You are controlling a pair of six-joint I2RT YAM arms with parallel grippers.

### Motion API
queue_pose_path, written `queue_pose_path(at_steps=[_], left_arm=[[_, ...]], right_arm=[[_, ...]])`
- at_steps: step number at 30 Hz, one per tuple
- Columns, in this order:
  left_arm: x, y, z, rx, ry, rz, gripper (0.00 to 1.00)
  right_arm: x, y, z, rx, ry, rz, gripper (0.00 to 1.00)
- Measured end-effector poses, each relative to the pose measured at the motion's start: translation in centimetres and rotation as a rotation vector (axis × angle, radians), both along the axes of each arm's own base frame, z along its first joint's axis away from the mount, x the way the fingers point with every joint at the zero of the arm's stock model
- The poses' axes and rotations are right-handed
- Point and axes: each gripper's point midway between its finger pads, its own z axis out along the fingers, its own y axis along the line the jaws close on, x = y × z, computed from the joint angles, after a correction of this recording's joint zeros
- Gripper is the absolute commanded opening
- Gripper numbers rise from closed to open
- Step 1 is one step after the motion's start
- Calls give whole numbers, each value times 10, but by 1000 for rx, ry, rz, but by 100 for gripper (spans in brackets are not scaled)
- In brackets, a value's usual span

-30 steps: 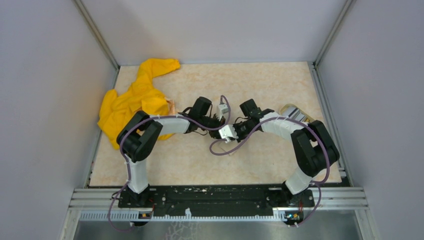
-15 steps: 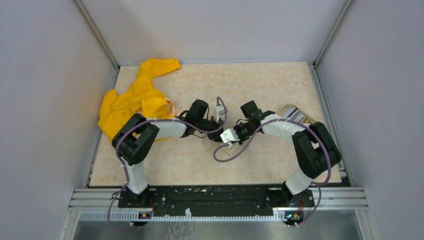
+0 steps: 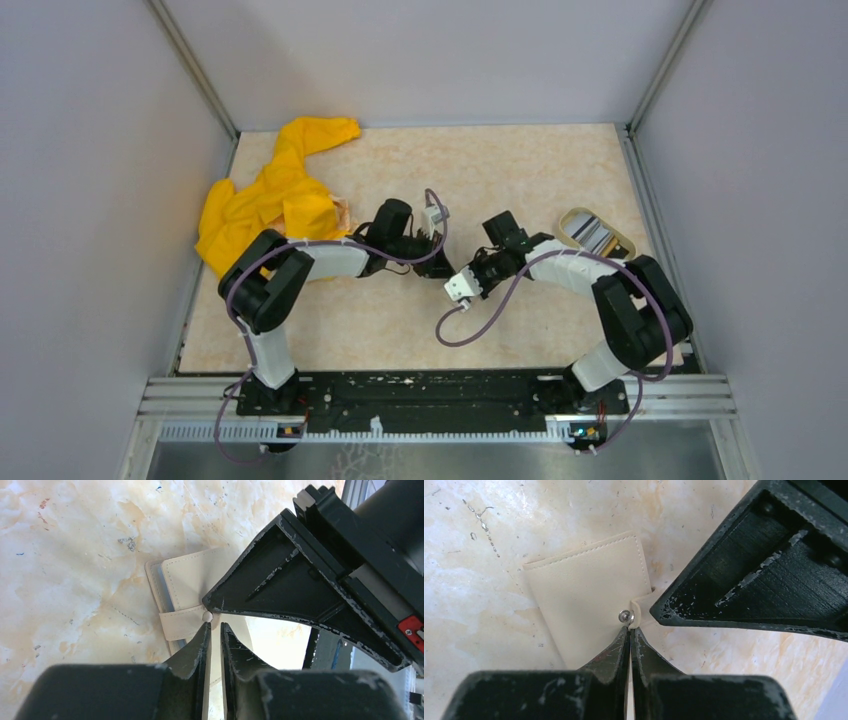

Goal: Put the credit cards into the card holder
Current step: Close the card holder at the center of the board.

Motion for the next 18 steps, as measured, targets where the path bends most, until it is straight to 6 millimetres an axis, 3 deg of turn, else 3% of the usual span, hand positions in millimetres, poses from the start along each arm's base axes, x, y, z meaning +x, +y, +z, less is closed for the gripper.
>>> queue_pose_path(at_steps=[18], left_arm=[[-3, -8, -15, 31, 57, 13, 13]], right_arm=[[-1, 0, -1, -30, -87, 37, 0]])
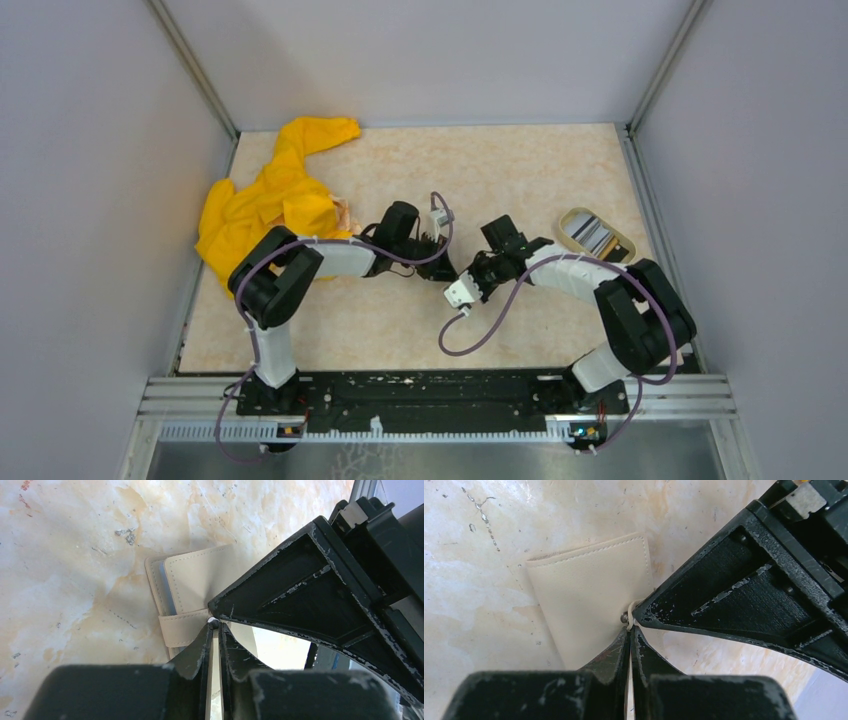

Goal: Put the credit cards into the card holder
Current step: Close the card holder at the center of the board.

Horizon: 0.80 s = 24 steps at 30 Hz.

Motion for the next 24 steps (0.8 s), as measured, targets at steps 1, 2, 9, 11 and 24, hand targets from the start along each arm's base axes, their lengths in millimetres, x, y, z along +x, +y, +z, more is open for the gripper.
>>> queue_pose_path(at_steps=[1, 2, 9, 11, 24], left_arm=[[0, 0, 0, 2, 0, 1, 13], [0, 0, 0, 3, 1, 2, 13], [1, 0, -1, 14, 8, 4, 10], [1, 0, -2, 18, 11, 4, 10], [2, -3, -4, 21, 14, -1, 8]], right_arm=[[0, 0, 0, 0, -1, 1, 0], [0, 0, 0, 0, -1, 1, 0], [0, 0, 0, -2, -2, 1, 0], [0, 0, 0, -1, -3, 1, 7], [-7, -6, 4, -1, -16, -2, 17]])
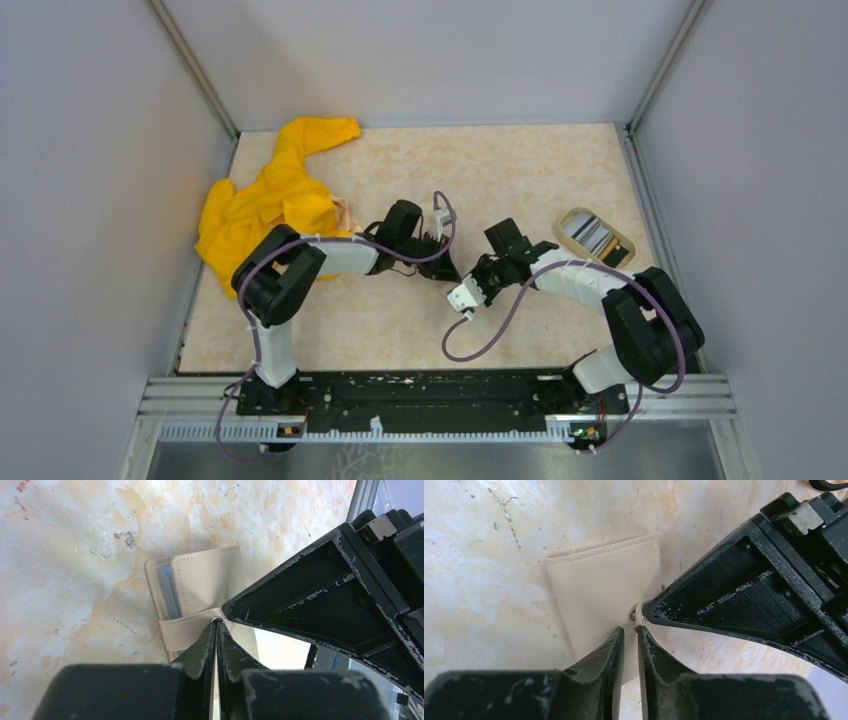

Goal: Put the credit cards into the card holder
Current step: Close the card holder at the center of the board.

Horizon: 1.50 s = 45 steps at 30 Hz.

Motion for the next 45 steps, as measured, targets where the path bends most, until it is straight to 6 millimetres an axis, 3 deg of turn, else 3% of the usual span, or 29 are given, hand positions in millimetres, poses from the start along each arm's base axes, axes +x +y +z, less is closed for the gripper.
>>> queue_pose_path(at_steps=[15, 26, 33, 45], left_arm=[[1, -1, -1, 9, 5, -2, 8], [1, -1, -1, 10, 1, -5, 8], [1, -1, -1, 10, 1, -6, 8], [1, -1, -1, 10, 1, -7, 9]], right_arm=[[-5, -2, -1, -1, 13, -35, 15], [-4, 3, 13, 41, -4, -56, 16], [-10, 6, 8, 31, 1, -40, 16], [-5, 9, 2, 11, -22, -44, 0]])
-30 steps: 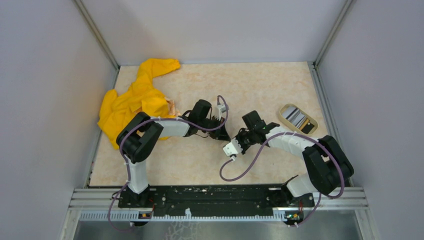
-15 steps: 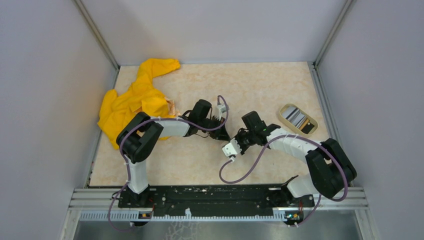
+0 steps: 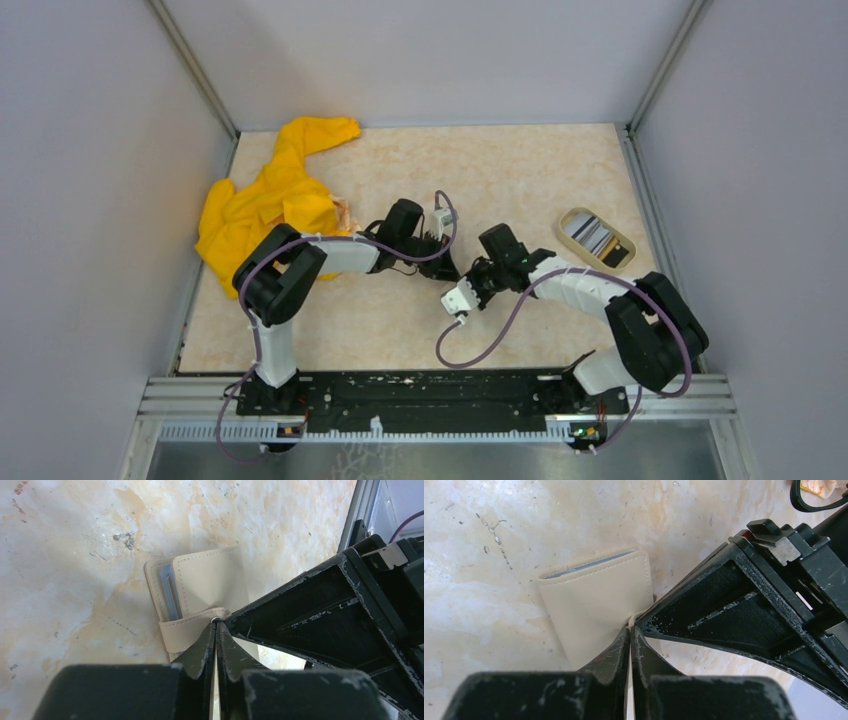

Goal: Put the credit cards into the card holder
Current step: Close the card holder at the center of the board.

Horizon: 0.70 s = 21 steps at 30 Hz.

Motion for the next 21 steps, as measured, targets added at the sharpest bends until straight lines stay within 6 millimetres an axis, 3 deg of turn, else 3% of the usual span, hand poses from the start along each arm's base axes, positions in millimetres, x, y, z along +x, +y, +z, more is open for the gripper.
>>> queue_pose_path(at_steps=[6, 21], left_arm=[[0, 0, 0, -1, 1, -1, 14], [-4, -2, 1, -5, 4, -12, 15]], right_arm=[[-1, -1, -1, -16, -15, 26, 0], [-6, -4, -3, -31, -30, 60, 0]])
